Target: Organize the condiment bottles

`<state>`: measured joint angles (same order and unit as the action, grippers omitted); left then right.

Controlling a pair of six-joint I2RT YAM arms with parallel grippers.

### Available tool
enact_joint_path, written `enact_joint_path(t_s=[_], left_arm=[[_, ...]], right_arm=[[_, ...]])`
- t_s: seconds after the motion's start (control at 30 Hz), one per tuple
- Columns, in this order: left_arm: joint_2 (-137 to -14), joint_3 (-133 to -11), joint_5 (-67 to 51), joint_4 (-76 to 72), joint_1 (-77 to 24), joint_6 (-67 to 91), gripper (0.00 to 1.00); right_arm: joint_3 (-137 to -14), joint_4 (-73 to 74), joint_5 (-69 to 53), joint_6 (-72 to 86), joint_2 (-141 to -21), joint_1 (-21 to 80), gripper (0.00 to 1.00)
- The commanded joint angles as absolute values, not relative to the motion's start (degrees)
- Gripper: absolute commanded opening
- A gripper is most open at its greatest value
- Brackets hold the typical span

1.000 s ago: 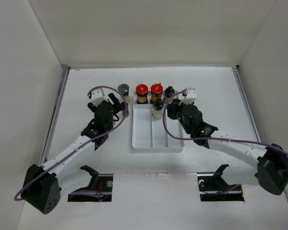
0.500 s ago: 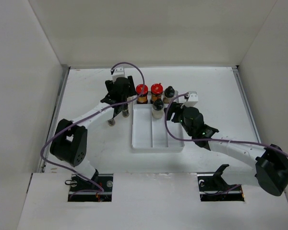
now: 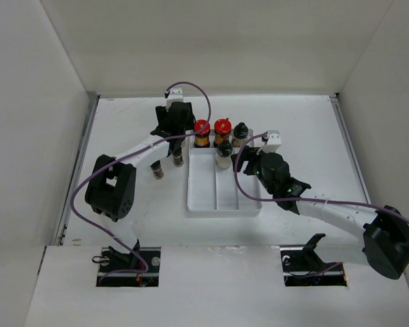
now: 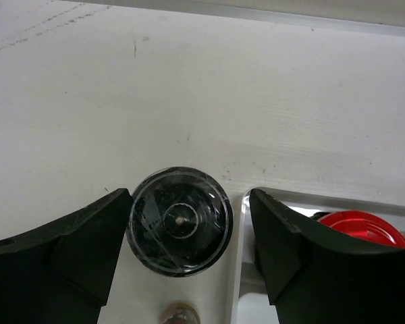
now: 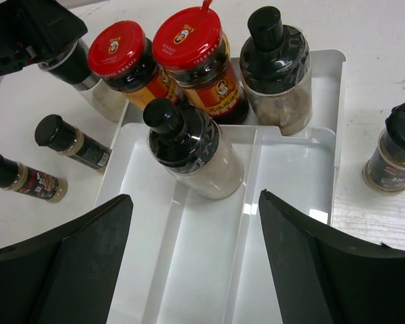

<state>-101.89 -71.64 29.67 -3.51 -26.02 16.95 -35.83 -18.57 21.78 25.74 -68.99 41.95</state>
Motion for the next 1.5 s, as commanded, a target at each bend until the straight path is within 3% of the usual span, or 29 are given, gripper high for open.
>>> enact_joint_path(t_s=[0.0, 0.53, 0.7, 1.1, 1.47], left_arm=[[-103.3, -74.4, 31.5, -4.2, -25.9, 15.0, 0.70], [-98.7, -67.6, 33.6, -11.5, -26.1, 16.6, 0.82], [-100.2, -67.8, 33.8, -10.5, -25.5, 16.6, 0.77], [-100.1, -68.4, 33.9, -10.5, -25.0, 16.7, 0.45], [-80.0, -60.5, 38.8, -17.6, -28.1, 15.9, 0.45]], right_arm=[[-35.9, -22.6, 21.1, 26.5, -67.7, 41.6, 0.83], [-36.2, -22.6, 20.3, 26.4, -68.6, 41.6, 0.85], [-36.2, -22.6, 20.2, 26.4, -68.6, 41.6, 0.85], [-35.9, -22.6, 20.2, 26.2, -67.7, 41.5, 0.85], [-35.7, -22.9, 20.2, 26.5, -67.2, 41.1, 0.86]])
